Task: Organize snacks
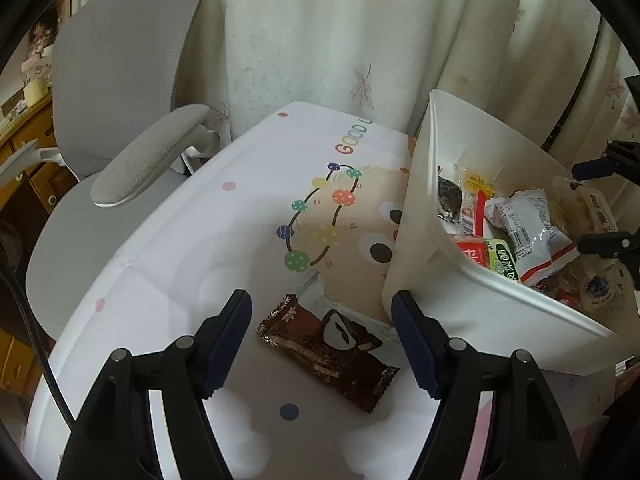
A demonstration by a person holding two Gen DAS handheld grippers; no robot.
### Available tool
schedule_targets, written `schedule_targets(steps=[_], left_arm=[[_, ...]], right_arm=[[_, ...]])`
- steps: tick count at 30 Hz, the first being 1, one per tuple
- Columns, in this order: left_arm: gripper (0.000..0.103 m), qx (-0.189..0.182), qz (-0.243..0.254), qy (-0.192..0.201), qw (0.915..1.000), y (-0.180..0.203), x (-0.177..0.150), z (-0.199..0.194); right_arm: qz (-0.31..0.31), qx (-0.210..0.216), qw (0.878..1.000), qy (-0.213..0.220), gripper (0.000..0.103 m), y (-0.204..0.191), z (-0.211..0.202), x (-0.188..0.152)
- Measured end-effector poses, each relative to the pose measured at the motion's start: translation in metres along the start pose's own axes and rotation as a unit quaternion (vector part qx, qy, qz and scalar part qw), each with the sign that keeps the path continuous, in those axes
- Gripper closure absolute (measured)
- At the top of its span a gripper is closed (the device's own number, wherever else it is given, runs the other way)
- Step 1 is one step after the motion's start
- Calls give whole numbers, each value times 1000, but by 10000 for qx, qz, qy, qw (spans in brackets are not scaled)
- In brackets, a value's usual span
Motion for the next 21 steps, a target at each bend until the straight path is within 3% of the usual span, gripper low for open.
schedule_targets(steps=[10, 12, 21], left_arm=[[56, 29, 256, -392, 9989, 14, -10, 19], [68, 139, 245, -380, 9989, 13, -11, 19], [88, 525, 54, -393, 9978, 20, -16, 14]], right_arm=[[219, 57, 9997, -34, 13, 10, -5, -4], [224, 66, 9997, -23, 13, 11, -7, -5], [338, 199, 9990, 194, 13, 13, -24, -1]])
Point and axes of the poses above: each gripper's, at about its wrist camera, not at the fingertips, and z roughly the way its jaws point, y to its right, x to its top, the point moved 8 cm from there along z, roughly the way its jaws point, and after that the axes turned 9 degrees about z, right-handed, at the moved point
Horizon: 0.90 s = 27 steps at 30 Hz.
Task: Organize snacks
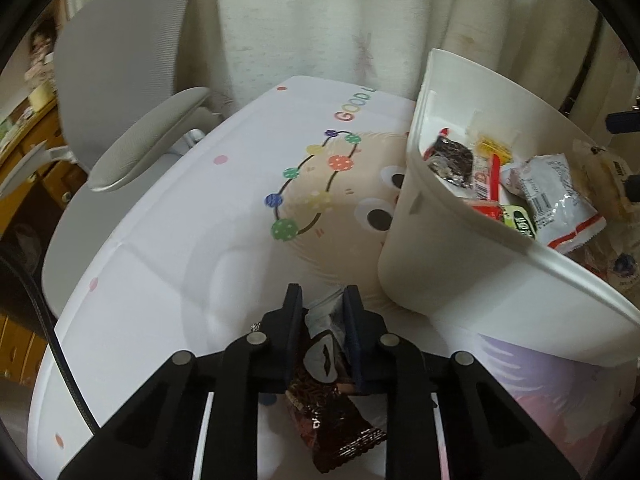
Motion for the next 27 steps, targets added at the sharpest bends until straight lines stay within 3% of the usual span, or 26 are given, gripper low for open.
schedule_targets(steps=[10, 15, 25, 27], left_arm=[[94, 345, -882, -122, 9954, -3, -28, -22], [95, 324, -1569, -160, 9870, -1, -44, -38], [97, 489, -2276, -532, 9711, 41, -59, -89], [97, 481, -2433, -454, 9677, 51, -57, -103]], right_arm=[[7, 202, 9998, 57, 13, -8, -14, -5], [-31, 327, 9993, 159, 13, -12, -23, -5], [-66, 489, 9987, 82, 13, -8, -33, -18], [-45, 572, 9983, 22, 13, -6, -33, -23]])
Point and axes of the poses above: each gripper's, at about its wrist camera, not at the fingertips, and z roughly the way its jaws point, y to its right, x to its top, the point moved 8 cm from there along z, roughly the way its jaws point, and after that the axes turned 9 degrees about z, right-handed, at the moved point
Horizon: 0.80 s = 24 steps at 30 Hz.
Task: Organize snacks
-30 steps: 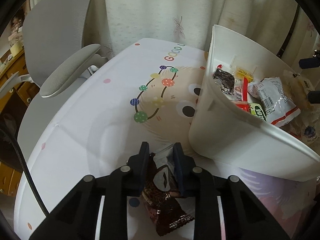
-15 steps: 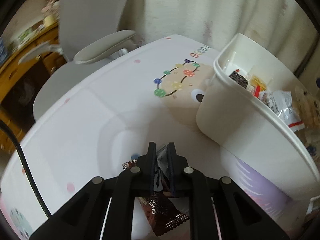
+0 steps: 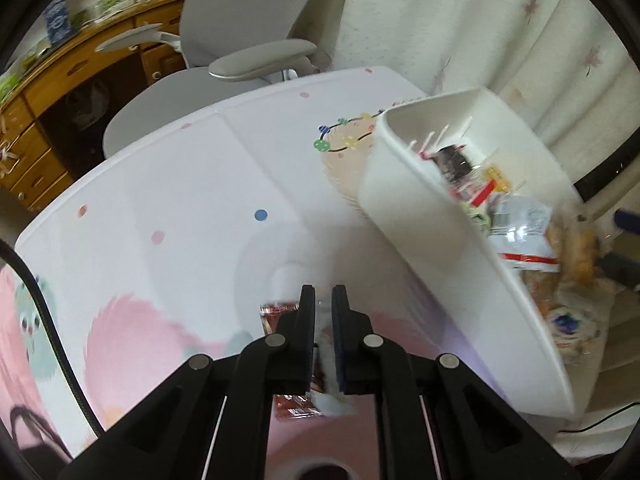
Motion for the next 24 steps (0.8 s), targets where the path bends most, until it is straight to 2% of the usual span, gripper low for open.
schedule_targets(steps=[7, 13, 17, 21, 24], left_arm=[[98, -21, -639, 356, 9973, 27, 2, -51], [96, 409, -1311, 388, 9898, 29, -6, -68], [78, 639, -1661, 335, 9835, 25, -10, -64], [58, 903, -1654, 131, 9820, 19, -11, -50], [58, 985, -1626, -29, 9818, 13, -15, -37]], right_arm=[[55, 306, 9995, -2, 13, 10, -4, -12], [39, 724, 9974, 62, 13, 27, -7, -21], [-91, 910, 9958, 8, 13, 37, -10, -30], [-176, 988, 9949, -105, 13, 47, -8, -37], [-114, 1007, 9946, -200, 13, 52, -6, -40]])
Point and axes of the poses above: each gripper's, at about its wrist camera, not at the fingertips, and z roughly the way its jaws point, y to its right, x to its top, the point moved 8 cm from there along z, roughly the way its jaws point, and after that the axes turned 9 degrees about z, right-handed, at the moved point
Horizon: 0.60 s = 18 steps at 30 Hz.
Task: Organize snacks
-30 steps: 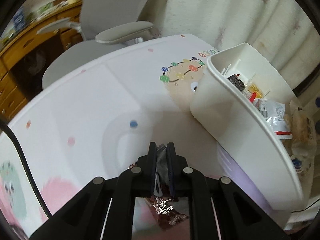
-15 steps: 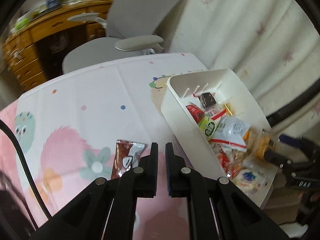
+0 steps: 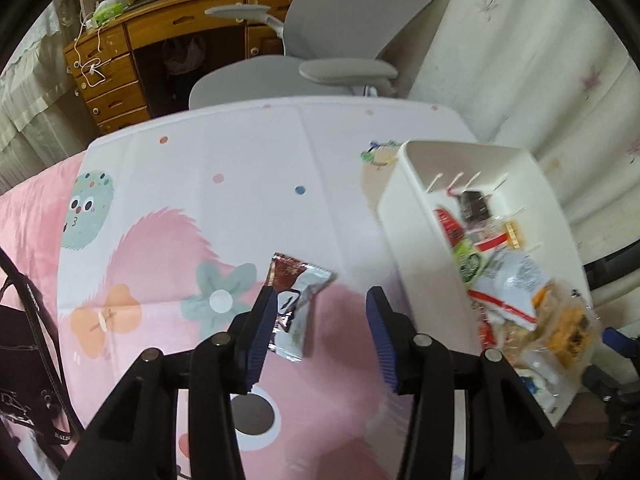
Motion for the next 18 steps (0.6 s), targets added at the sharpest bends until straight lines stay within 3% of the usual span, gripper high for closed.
schedule_targets(steps=[9, 18], left_arm=[[58, 104, 172, -567, 9982, -17, -16, 55], [58, 59, 110, -718, 9973, -24, -20, 80]], right_arm=[[309, 52, 9991, -301, 13, -5, 18, -10], [206, -95, 9993, -308, 13, -13, 24, -10]])
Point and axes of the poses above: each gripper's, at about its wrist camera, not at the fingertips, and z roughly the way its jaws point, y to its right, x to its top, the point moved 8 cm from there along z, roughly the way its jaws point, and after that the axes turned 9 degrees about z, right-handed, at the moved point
